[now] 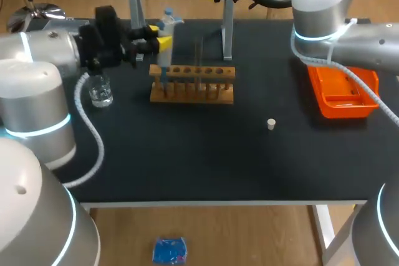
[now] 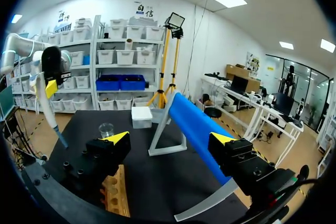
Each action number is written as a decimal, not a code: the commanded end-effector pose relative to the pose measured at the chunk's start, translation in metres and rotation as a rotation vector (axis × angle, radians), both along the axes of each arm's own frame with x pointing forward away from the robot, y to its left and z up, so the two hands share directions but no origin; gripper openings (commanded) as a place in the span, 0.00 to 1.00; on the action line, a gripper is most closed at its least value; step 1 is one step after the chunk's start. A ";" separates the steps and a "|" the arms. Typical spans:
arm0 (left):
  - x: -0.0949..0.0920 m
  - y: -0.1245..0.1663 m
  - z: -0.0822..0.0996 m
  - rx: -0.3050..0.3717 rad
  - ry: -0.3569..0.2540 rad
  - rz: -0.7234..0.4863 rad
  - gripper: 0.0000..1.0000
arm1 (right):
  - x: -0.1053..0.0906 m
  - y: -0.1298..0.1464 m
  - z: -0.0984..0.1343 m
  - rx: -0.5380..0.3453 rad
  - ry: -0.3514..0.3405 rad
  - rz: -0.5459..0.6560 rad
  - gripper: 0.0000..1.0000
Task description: Invert the test tube, pick up the pipette, mount the tip to pipette, aspirate from beaker and dispense into the tube, eject the tip, return the pipette, and cap with the stopper.
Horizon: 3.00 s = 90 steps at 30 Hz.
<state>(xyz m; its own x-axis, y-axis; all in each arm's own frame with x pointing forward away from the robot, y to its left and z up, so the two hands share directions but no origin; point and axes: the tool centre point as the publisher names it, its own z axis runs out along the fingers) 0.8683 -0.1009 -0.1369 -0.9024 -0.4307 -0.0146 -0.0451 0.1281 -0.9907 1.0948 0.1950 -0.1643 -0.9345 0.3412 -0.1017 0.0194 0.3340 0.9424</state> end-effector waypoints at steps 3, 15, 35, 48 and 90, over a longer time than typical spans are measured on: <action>0.023 0.038 0.011 -0.013 0.022 0.001 0.00 | 0.000 0.000 0.001 -0.003 0.002 0.001 1.00; 0.077 0.065 0.020 0.017 0.090 0.150 0.00 | 0.000 0.000 0.001 -0.003 0.002 0.001 1.00; 0.160 0.076 0.024 0.022 0.140 0.281 0.00 | 0.000 0.000 0.001 -0.003 0.002 0.001 1.00; 0.198 0.061 0.009 0.012 0.216 0.401 0.00 | 0.000 0.000 0.001 -0.003 0.002 0.001 1.00; 0.272 0.060 -0.014 0.182 0.363 0.649 0.00 | 0.000 0.000 0.001 -0.003 0.002 0.001 1.00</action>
<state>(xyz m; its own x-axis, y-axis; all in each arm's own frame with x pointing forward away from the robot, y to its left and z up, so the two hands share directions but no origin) 1.1355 -0.0383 -0.1539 -0.4401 -0.8902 0.1177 -0.4354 0.0969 -0.8950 1.0948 0.1949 -0.1644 -0.9344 0.3413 -0.1017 0.0194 0.3340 0.9424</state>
